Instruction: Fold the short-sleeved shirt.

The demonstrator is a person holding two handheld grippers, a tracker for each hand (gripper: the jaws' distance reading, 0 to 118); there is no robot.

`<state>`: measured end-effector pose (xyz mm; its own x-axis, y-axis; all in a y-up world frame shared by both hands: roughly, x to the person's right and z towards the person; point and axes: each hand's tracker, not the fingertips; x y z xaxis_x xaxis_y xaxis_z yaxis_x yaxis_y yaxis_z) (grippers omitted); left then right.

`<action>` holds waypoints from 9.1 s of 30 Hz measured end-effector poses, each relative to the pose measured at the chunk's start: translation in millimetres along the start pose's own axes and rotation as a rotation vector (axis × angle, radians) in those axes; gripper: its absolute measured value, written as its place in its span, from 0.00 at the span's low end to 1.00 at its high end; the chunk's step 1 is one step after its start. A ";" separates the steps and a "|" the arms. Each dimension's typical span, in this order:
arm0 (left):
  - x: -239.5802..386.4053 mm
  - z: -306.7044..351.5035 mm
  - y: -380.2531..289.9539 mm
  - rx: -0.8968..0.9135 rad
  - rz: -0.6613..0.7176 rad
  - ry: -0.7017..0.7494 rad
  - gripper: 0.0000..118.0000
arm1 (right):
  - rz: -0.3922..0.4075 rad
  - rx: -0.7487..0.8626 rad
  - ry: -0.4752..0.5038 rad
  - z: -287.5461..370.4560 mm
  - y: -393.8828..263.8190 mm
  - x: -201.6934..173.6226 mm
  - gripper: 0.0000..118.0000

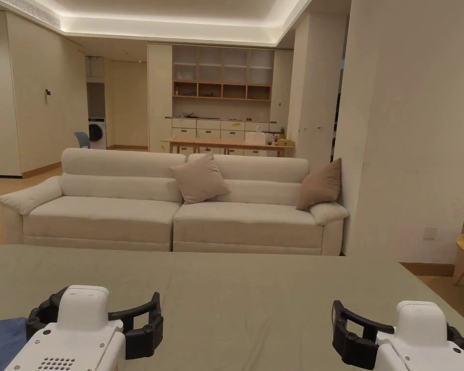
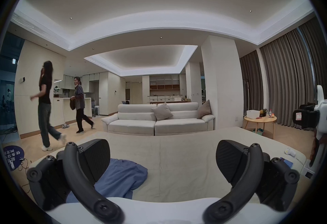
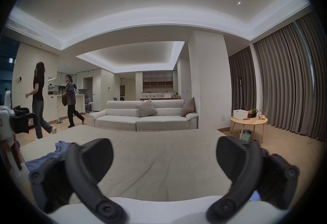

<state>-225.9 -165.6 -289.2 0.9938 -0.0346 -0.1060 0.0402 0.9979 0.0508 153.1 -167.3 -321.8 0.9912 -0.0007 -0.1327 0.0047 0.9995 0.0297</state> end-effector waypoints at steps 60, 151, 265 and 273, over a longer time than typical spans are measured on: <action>-177.3 -117.2 -77.7 -0.397 -0.046 0.272 0.31 | 0.003 -0.102 0.426 -116.5 -16.6 -155.1 0.00; -113.8 28.5 -67.9 -0.335 0.117 0.074 0.00 | -0.009 -0.153 0.107 28.1 -24.5 -10.3 0.00; -133.9 131.0 221.9 0.167 0.185 -0.140 0.02 | -0.387 0.336 0.250 120.3 257.9 149.7 0.01; -149.7 164.8 250.3 0.259 0.167 -0.109 0.02 | -0.380 0.389 0.290 136.8 295.9 148.5 0.01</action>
<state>-347.5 80.3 -97.0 0.9936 0.1084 0.0310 -0.1127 0.9439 0.3105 319.8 124.3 -197.2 0.8346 -0.2914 -0.4675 0.4523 0.8469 0.2796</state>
